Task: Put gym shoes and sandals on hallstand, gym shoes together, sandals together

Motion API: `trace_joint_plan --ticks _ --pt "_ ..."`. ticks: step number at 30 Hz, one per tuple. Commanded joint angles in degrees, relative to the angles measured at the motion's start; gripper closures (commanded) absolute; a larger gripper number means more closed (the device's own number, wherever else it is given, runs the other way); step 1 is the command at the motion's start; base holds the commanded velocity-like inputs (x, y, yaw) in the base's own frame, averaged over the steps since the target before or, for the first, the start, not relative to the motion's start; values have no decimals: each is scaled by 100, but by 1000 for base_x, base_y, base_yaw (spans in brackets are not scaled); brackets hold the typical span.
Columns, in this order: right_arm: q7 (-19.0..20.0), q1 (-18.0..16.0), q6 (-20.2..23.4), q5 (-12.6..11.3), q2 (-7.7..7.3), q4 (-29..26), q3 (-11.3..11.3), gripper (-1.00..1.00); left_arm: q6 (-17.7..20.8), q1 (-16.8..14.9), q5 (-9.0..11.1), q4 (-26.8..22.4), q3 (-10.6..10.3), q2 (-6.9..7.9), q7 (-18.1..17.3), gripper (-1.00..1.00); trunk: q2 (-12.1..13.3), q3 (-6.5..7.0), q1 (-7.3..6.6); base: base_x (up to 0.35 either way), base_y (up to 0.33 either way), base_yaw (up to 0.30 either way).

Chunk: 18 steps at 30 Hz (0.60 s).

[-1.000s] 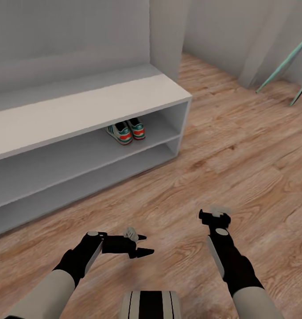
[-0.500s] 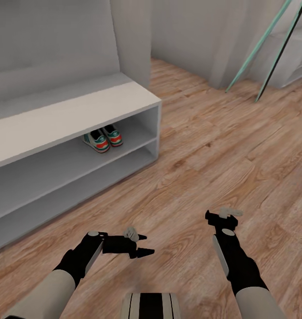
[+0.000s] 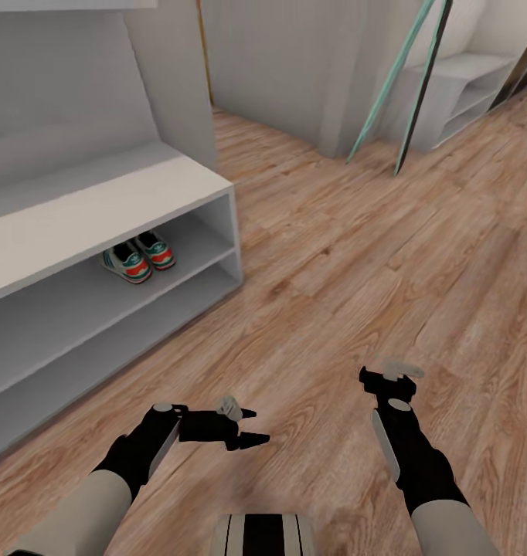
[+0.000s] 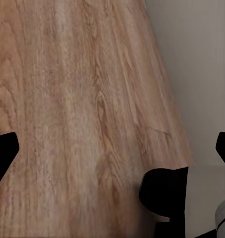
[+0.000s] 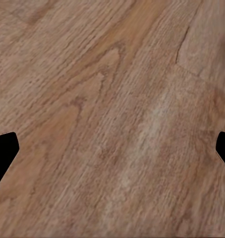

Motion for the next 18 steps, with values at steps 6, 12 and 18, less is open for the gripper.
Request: trace_joint_plan --ticks 6,12,18 --pt "-8 -3 36 15 1 -7 -6 -100 56 0 15 -11 -7 6 -12 -100 -2 6 -1 0 0 -300" --pt "-8 -3 36 15 -3 -8 -13 -100 58 0 18 -11 -7 6 -12 -100 -2 24 -1 0 0 -300" --pt "-8 -3 36 15 -4 -13 -15 -100 54 0 18 -11 23 6 -10 -100 -2 44 -1 0 0 -300"
